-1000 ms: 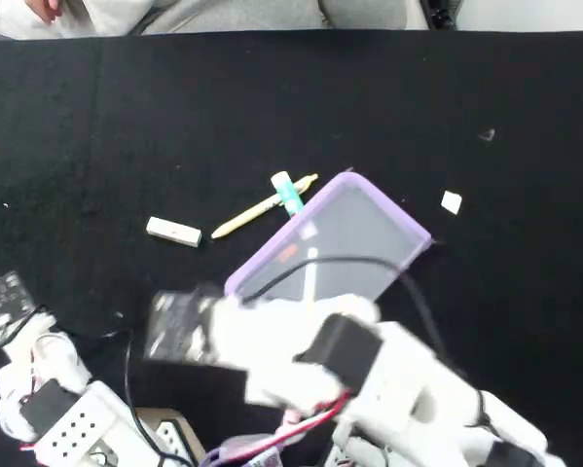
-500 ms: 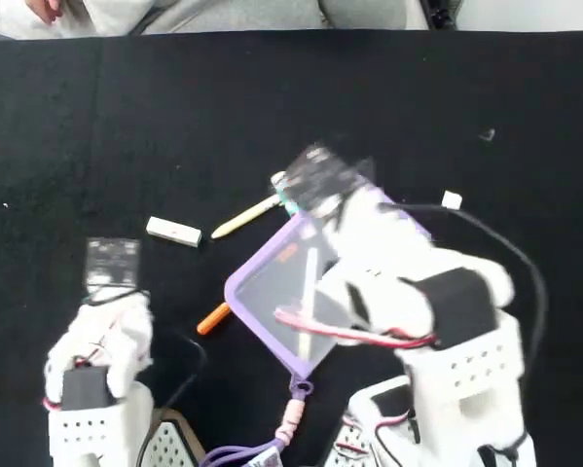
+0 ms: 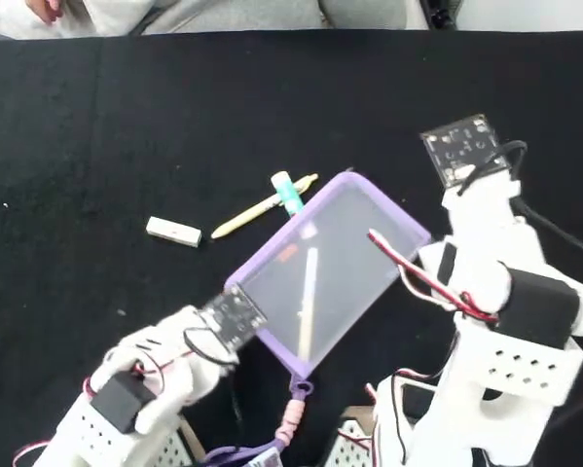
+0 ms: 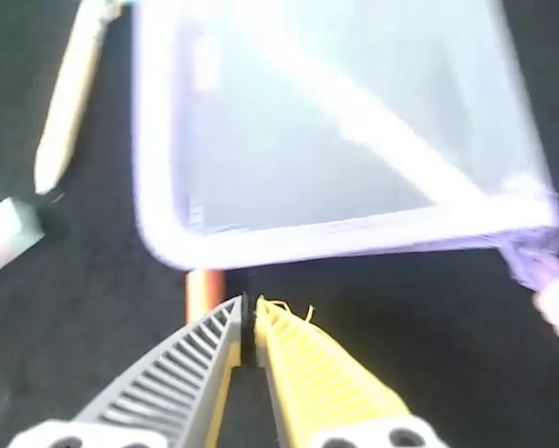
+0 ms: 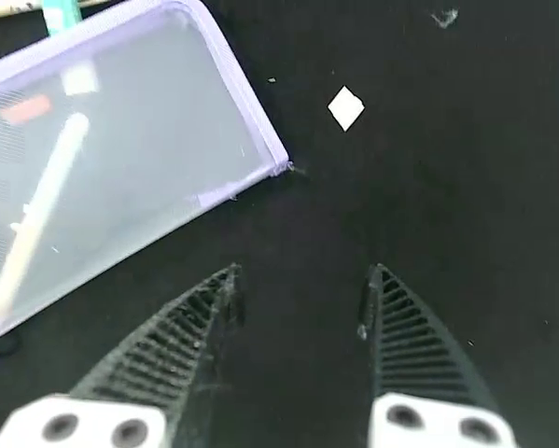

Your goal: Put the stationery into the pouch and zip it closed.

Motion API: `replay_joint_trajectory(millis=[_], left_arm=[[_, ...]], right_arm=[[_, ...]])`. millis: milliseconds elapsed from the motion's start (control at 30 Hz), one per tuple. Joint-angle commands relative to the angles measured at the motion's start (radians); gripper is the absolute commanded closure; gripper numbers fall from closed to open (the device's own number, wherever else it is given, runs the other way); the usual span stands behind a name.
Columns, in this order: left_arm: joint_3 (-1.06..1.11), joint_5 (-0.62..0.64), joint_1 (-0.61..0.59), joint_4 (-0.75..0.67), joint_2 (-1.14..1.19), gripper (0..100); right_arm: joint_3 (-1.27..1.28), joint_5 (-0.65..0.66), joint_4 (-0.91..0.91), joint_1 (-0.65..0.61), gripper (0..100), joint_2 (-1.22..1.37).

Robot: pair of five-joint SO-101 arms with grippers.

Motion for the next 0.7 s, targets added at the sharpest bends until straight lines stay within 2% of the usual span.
replay_joint_trajectory(millis=[0,200,533,667], left_arm=[[0.005,-0.015,0.131,0.003,0.003,97],[0.07,-0.19,0.214,-0.037,0.002,97],[0.122,-0.015,0.193,-0.517,0.006,97],[0.122,-0.012,0.191,-0.617,0.006,97]], right_arm=[[-0.048,0.023,0.014,0.029,79.0,-0.013],[-0.044,0.023,0.015,0.025,79.0,-0.012],[-0.05,0.015,0.0,0.023,79.0,-0.012],[-0.05,0.021,0.0,0.025,79.0,-0.012]])
